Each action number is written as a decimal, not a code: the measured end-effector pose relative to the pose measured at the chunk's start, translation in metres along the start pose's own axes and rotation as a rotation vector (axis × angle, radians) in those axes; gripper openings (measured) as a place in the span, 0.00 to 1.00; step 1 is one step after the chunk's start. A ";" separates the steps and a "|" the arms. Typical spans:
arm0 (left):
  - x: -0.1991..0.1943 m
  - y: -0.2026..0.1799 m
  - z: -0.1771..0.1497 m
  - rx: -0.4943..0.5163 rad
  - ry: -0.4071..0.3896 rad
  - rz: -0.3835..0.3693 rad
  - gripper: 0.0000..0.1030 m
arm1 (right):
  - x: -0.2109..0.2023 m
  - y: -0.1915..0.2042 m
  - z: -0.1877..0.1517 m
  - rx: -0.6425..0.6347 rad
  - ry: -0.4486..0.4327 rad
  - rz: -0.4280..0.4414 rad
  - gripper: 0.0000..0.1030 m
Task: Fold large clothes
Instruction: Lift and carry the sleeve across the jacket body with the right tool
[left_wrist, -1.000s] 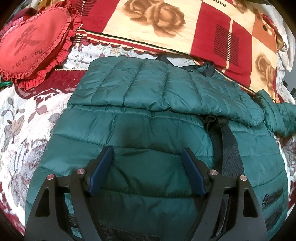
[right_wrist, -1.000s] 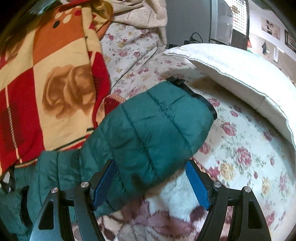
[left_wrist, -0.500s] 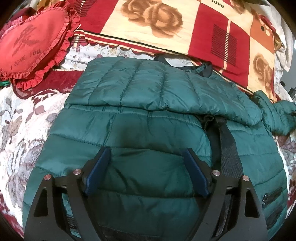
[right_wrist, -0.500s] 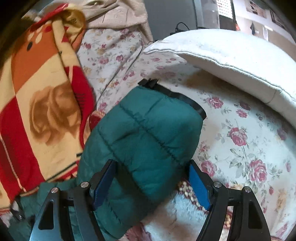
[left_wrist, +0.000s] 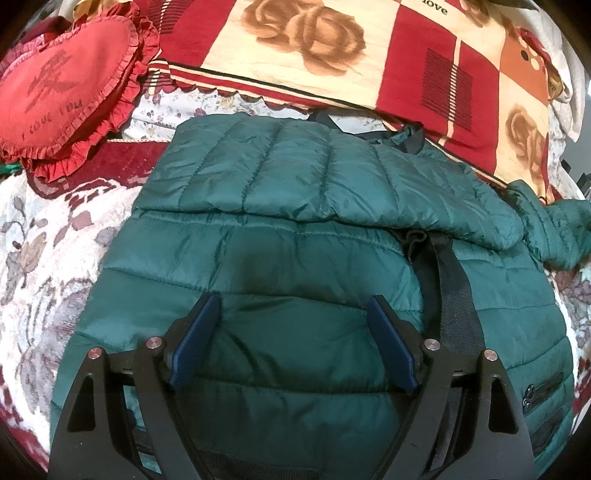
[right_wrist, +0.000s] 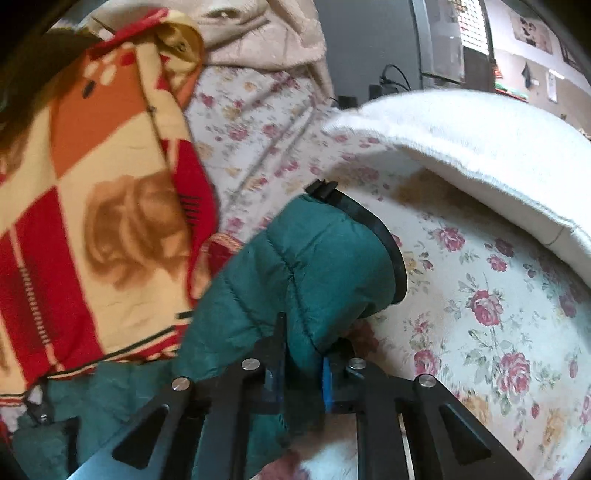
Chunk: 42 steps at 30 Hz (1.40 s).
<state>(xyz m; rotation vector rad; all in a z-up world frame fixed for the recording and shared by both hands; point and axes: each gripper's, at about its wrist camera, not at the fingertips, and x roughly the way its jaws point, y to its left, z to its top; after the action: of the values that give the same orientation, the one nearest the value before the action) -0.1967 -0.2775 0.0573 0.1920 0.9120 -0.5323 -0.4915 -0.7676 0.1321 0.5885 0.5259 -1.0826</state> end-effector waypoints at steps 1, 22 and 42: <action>-0.001 0.000 0.001 0.002 0.004 0.006 0.81 | -0.007 -0.004 -0.001 -0.006 -0.006 0.024 0.13; -0.012 0.052 0.054 -0.109 -0.007 0.092 0.80 | -0.100 0.163 -0.077 -0.356 0.085 0.418 0.12; -0.025 0.138 0.073 -0.219 -0.023 0.102 0.80 | -0.131 0.382 -0.200 -0.518 0.329 0.702 0.12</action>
<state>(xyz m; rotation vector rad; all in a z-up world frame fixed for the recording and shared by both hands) -0.0869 -0.1780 0.1121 0.0335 0.9264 -0.3365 -0.2120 -0.4146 0.1416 0.4344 0.7764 -0.1625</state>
